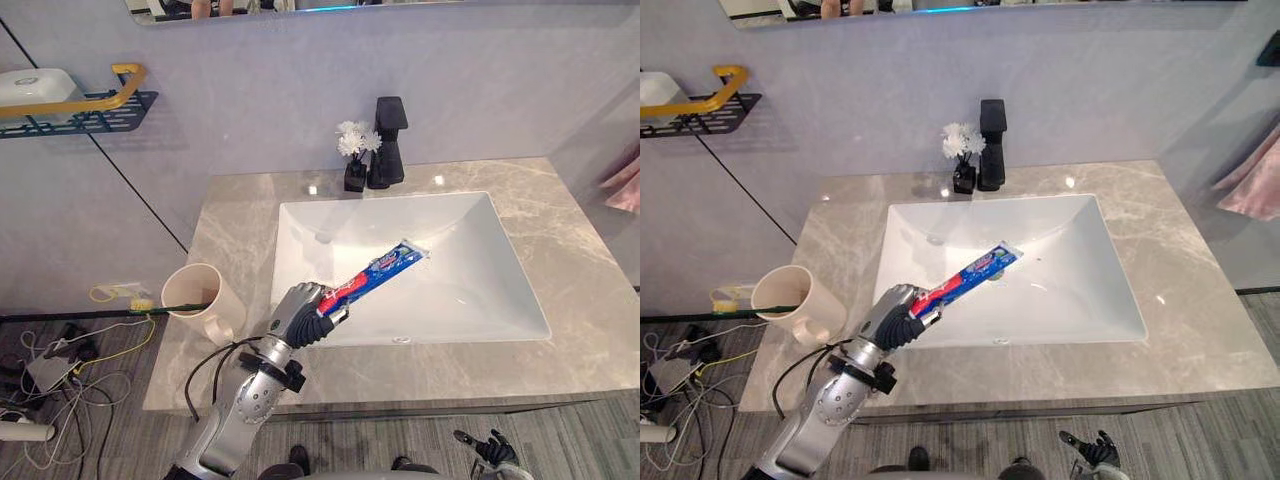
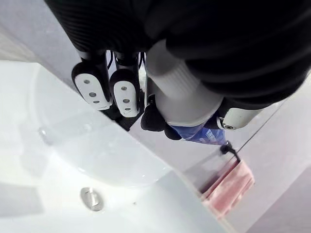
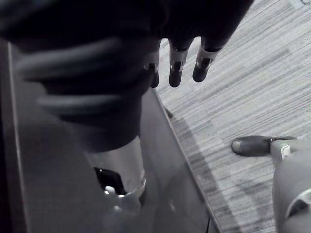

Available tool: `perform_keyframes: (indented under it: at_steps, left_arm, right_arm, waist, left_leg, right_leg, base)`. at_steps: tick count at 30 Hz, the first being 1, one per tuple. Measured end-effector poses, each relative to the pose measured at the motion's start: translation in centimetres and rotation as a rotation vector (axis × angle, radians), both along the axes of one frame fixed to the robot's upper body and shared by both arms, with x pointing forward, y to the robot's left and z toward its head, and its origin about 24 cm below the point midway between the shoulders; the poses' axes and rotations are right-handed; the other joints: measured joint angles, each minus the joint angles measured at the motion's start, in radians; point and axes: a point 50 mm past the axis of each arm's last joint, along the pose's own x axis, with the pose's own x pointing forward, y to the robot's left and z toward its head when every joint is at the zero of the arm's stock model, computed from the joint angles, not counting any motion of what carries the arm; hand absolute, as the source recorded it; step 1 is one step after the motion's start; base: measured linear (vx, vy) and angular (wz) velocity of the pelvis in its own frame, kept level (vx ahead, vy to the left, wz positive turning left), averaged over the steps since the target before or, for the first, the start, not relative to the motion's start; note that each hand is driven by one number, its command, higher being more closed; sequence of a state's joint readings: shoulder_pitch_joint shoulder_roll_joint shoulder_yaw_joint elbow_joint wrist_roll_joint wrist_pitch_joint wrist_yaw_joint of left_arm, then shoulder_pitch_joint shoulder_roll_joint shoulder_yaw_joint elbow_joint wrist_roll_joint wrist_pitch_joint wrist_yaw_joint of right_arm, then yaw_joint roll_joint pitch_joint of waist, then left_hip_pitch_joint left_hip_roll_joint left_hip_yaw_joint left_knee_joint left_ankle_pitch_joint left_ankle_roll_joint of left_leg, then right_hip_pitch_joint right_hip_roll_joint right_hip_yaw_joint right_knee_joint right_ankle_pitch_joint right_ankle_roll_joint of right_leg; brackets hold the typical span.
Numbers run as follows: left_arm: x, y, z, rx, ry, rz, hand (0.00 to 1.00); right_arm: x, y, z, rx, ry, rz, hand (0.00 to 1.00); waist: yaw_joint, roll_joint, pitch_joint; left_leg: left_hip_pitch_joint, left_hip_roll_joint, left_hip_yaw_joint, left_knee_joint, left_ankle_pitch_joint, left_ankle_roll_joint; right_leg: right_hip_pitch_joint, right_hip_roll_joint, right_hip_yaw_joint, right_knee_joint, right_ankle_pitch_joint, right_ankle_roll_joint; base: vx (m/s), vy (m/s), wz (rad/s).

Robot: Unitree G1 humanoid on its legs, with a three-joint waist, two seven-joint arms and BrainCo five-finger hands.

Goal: Organize washtable

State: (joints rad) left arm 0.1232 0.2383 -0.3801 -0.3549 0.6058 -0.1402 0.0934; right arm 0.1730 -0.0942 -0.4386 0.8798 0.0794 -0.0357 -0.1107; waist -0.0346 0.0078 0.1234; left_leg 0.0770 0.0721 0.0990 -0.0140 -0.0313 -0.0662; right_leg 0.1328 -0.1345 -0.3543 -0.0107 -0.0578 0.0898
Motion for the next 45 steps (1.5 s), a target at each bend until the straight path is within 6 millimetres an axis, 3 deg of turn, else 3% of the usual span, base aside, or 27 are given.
perform_keyframes:
  at_steps: [4, 9, 14, 17, 20, 25, 30, 34, 38, 41, 43, 45]
  left_arm:
    - [-0.5, -0.1, 1.0, -0.073, -0.030, 0.005, 1.00]
    - [-0.7, 0.3, 2.8, -0.135, -0.100, 0.026, 1.00]
    - [-0.8, 0.3, 3.1, -0.146, -0.111, 0.019, 1.00]
    - [-0.8, 0.3, 3.1, -0.153, -0.111, 0.021, 1.00]
    - [-0.7, 0.2, 3.2, -0.173, -0.114, 0.030, 1.00]
    - [-0.7, 0.1, 3.2, -0.171, -0.110, 0.019, 1.00]
    - [-0.8, -0.2, 3.2, -0.163, -0.102, -0.006, 1.00]
    - [-1.0, -0.9, 3.2, -0.162, -0.096, -0.040, 1.00]
    - [-1.1, -1.1, 3.2, -0.155, -0.089, -0.061, 1.00]
    - [-1.4, -1.3, 3.7, -0.163, -0.112, -0.079, 1.00]
    - [-1.6, -2.0, 4.2, -0.181, -0.127, -0.119, 1.00]
    - [-1.6, -2.5, 4.6, -0.194, -0.139, -0.153, 1.00]
  right_arm:
    - [-0.5, -0.9, 0.6, -0.040, -0.025, -0.037, 0.00]
    - [0.9, -2.6, 2.8, -0.137, -0.129, -0.055, 0.00]
    - [2.5, -3.4, 4.6, -0.210, -0.209, -0.016, 0.00]
    - [3.4, -4.7, 7.4, -0.321, -0.292, 0.007, 0.00]
    - [3.0, -6.4, 10.3, -0.448, -0.338, 0.001, 0.00]
    - [3.6, -7.9, 17.3, -0.714, -0.498, 0.048, 0.00]
    - [4.3, -7.1, 21.2, -0.832, -0.608, 0.134, 0.00]
    - [5.0, -6.1, 23.9, -0.911, -0.711, 0.183, 0.00]
    - [7.1, -4.6, 25.8, -0.940, -0.839, 0.292, 0.00]
    - [10.2, -1.7, 26.8, -0.852, -1.023, 0.408, 0.00]
    - [12.6, 1.3, 27.5, -0.739, -1.165, 0.524, 0.00]
    - [13.5, 3.0, 28.1, -0.684, -1.245, 0.605, 0.00]
  waist:
    - [-0.001, -0.009, -0.021]
    - [-0.004, -0.015, -0.025]
    - [-0.004, -0.022, -0.038]
    - [-0.005, -0.023, -0.039]
    - [-0.007, -0.026, -0.038]
    - [-0.020, -0.041, -0.047]
    - [-0.022, -0.061, -0.062]
    - [-0.018, -0.061, -0.063]
    - [-0.015, -0.062, -0.064]
    - [-0.009, -0.060, -0.065]
    - [0.003, -0.058, -0.066]
    - [0.016, -0.057, -0.067]
  left_leg:
    - [-0.010, 0.001, 0.015, 0.007, -0.006, 0.001]
    - [-0.005, 0.002, 0.027, 0.016, -0.010, 0.003]
    - [-0.003, 0.003, 0.039, 0.016, -0.010, 0.003]
    - [-0.002, 0.002, 0.042, 0.016, -0.011, 0.004]
    - [0.000, 0.002, 0.045, 0.016, -0.011, 0.004]
    - [0.004, 0.008, 0.062, 0.032, -0.027, 0.002]
    - [0.004, 0.008, 0.065, 0.032, -0.029, 0.002]
    - [0.002, 0.005, 0.062, 0.034, -0.030, 0.004]
    - [-0.003, 0.005, 0.058, 0.042, -0.032, 0.004]
    - [-0.014, 0.006, 0.047, 0.056, -0.037, 0.004]
    - [-0.023, 0.004, 0.035, 0.061, -0.036, 0.005]
    - [-0.036, -0.001, 0.014, 0.065, -0.035, 0.006]
  right_leg:
    - [-0.019, -0.001, 0.017, 0.009, 0.000, 0.000]
    - [-0.023, -0.004, 0.030, 0.020, 0.001, 0.001]
    - [-0.032, -0.003, 0.044, 0.023, 0.004, 0.003]
    - [-0.032, -0.005, 0.048, 0.023, 0.006, 0.005]
    - [-0.032, -0.005, 0.052, 0.023, 0.007, 0.005]
    - [-0.033, -0.001, 0.069, 0.023, 0.010, 0.005]
    - [-0.034, -0.001, 0.072, 0.023, 0.010, 0.005]
    - [-0.033, -0.003, 0.069, 0.023, 0.010, 0.006]
    - [-0.033, -0.004, 0.066, 0.024, 0.010, 0.006]
    - [-0.032, -0.004, 0.058, 0.026, 0.010, 0.006]
    - [-0.032, -0.006, 0.046, 0.026, 0.010, 0.006]
    - [-0.031, -0.009, 0.026, 0.026, 0.010, 0.006]
  base:
    - [-0.02, 0.015, -0.12]
    - [-0.03, 0.013, -0.08]
    - [-0.02, 0.010, -0.09]
    - [-0.01, 0.008, -0.02]
    - [0.00, 0.003, -0.02]
    - [-0.02, 0.006, -0.11]
    - [0.00, -0.001, -0.02]
    - [0.00, 0.000, 0.00]
    - [-0.01, 0.000, 0.02]
    - [-0.03, -0.002, 0.09]
    - [-0.01, 0.000, 0.15]
    - [0.00, 0.002, 0.28]
